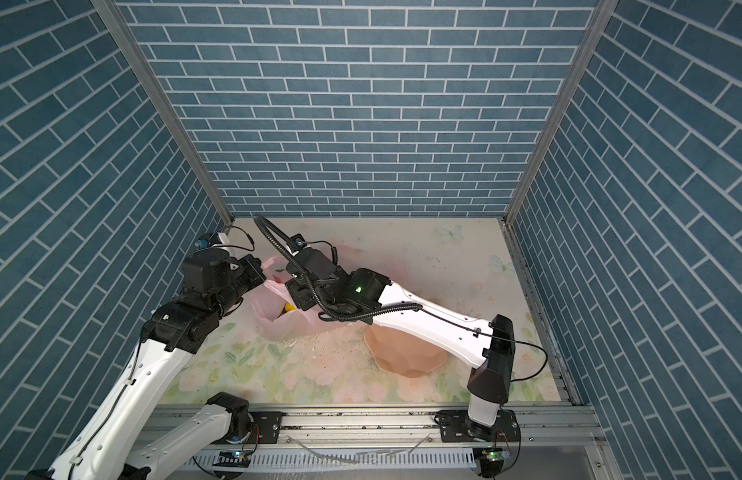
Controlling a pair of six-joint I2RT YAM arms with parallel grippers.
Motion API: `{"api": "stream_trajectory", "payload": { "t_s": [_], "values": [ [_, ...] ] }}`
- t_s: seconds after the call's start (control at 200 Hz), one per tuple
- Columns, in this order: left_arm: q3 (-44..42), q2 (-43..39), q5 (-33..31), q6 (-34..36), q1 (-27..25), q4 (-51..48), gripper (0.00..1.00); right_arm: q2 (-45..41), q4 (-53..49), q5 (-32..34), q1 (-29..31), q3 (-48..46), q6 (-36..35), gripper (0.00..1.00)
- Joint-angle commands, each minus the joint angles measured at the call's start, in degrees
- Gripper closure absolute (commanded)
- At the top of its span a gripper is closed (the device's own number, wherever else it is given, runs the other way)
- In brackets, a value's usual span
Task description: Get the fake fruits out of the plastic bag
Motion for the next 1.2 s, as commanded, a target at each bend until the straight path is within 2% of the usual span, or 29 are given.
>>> {"api": "stream_trajectory", "payload": {
  "t_s": [0.0, 0.125, 0.23, 0.51, 0.77, 0.845, 0.97, 1.095, 1.195],
  "values": [
    [-0.7, -0.3, 0.2, 0.1, 0.5, 0.6, 1.0, -5.0, -3.1, 9.6, 0.0, 0.1, 0.2, 0.33],
    [-0.5, -0.3, 0.1, 0.3, 0.8, 0.2, 1.0, -6.9, -2.5, 8.9, 1.2, -0.7, -1.1, 0.33],
    [-0.3, -0.3, 0.1, 0.3, 1.0, 0.1, 1.0, -6.9, -2.6, 3.5, 2.3, 0.3, -2.5, 0.33],
    [0.1, -1.3, 0.1, 0.3, 1.2, -0.8, 1.0, 0.4, -6.9, 3.9, 3.8, 7.7, -3.7, 0.29],
    [-0.5, -2.5, 0.3, 0.1, 1.2, -1.7, 1.0, 7.2, -6.7, 1.5, 0.7, 12.3, -2.9, 0.29],
    [-0.9, -2.6, 0.3, 0.1, 1.2, -2.0, 1.0, 8.4, -6.6, 0.7, -0.2, 12.4, -2.3, 0.35],
    [-1.8, -2.8, 0.1, 0.1, 1.2, -2.9, 1.0, 7.5, -7.1, 0.5, -0.5, 9.5, -0.7, 0.58],
    [-3.7, -3.9, -0.1, -0.1, 1.2, -5.2, 1.0, 1.4, -6.6, -0.5, -0.3, -1.1, 4.0, 0.74],
    [-5.7, -5.7, -1.5, -0.9, 1.2, -8.3, 1.0, -4.3, -6.4, -1.6, 0.4, -10.1, 7.9, 0.81]
  ]
}}
